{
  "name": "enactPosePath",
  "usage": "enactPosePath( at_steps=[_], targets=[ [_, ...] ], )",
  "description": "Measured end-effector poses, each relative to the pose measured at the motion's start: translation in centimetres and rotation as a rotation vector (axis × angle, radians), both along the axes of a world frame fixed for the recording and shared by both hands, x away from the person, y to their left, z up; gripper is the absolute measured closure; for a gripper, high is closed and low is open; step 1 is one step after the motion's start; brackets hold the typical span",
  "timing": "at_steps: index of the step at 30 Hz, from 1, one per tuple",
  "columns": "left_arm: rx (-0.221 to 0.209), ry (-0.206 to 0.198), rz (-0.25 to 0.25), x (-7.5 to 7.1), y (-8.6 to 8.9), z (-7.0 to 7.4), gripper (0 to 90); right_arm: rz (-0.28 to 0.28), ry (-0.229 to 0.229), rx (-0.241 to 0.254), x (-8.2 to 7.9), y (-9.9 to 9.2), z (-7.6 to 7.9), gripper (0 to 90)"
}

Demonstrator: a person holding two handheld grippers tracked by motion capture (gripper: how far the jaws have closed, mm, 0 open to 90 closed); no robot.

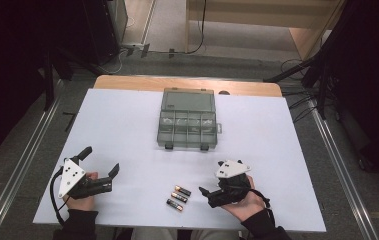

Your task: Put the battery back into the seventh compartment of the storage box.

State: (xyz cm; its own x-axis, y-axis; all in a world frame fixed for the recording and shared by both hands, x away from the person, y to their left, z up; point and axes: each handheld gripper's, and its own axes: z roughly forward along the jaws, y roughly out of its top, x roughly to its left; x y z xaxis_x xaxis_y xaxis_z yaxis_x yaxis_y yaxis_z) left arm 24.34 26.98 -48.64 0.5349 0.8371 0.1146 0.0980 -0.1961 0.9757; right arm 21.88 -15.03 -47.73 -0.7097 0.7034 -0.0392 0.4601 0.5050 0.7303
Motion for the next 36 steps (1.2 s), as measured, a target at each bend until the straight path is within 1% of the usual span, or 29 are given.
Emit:
enactPosePath(
  at_steps=[5, 8, 10, 17, 19, 20, 24, 26, 28, 30, 32, 34, 35, 36],
  targets=[
    [0.003, 0.000, 0.000, 0.0, 0.0, 0.0, 0.0, 0.029, 0.035, -0.031, 0.5, 1.1, 0.4, 3.4],
    [0.003, 0.000, 0.000, 0.1, 0.0, 0.0, 0.0, 0.048, 0.063, -0.046, 0.9, 1.8, 0.5, 4.1],
    [0.003, 0.002, 0.000, 0.1, 0.0, 0.0, 0.0, 0.054, 0.082, -0.064, 1.2, 2.2, 0.5, 4.2],
    [0.006, 0.003, 0.002, 0.1, 0.0, -0.1, 0.0, 0.103, 0.127, -0.122, 2.0, 4.1, 0.2, 6.1],
    [0.008, 0.004, 0.003, 0.1, 0.0, -0.1, 0.0, 0.112, 0.146, -0.147, 2.3, 4.6, 0.0, 6.8],
    [0.007, 0.004, 0.003, 0.1, 0.0, -0.1, 0.0, 0.117, 0.146, -0.156, 2.5, 4.8, -0.1, 7.4],
    [0.012, 0.007, -0.001, 0.2, 0.0, -0.1, 0.0, 0.133, 0.174, -0.181, 3.2, 5.7, -0.1, 13.8],
    [0.017, 0.008, -0.005, 0.2, -0.1, -0.2, 0.0, 0.154, 0.188, -0.198, 3.5, 6.2, 0.1, 14.7],
    [0.017, 0.008, -0.006, 0.2, -0.1, -0.2, 0.0, 0.180, 0.205, -0.223, 3.8, 6.8, 0.3, 18.3],
    [0.018, 0.010, -0.006, 0.1, -0.1, -0.2, 0.0, 0.201, 0.220, -0.228, 4.0, 7.2, 0.5, 22.1],
    [0.015, 0.010, -0.007, 0.1, 0.0, -0.2, 0.0, 0.227, 0.239, -0.250, 4.2, 7.6, 0.6, 25.7],
    [0.015, 0.012, -0.009, 0.1, -0.1, -0.2, 0.0, 0.245, 0.263, -0.271, 4.5, 8.0, 0.7, 31.2],
    [0.015, 0.012, -0.009, 0.1, -0.1, -0.2, 0.0, 0.245, 0.263, -0.271, 4.5, 8.0, 0.7, 31.2],
    [0.017, 0.012, -0.011, 0.1, -0.1, -0.2, 0.0, 0.264, 0.310, -0.291, 4.7, 8.3, 0.7, 35.3]
  ],
)
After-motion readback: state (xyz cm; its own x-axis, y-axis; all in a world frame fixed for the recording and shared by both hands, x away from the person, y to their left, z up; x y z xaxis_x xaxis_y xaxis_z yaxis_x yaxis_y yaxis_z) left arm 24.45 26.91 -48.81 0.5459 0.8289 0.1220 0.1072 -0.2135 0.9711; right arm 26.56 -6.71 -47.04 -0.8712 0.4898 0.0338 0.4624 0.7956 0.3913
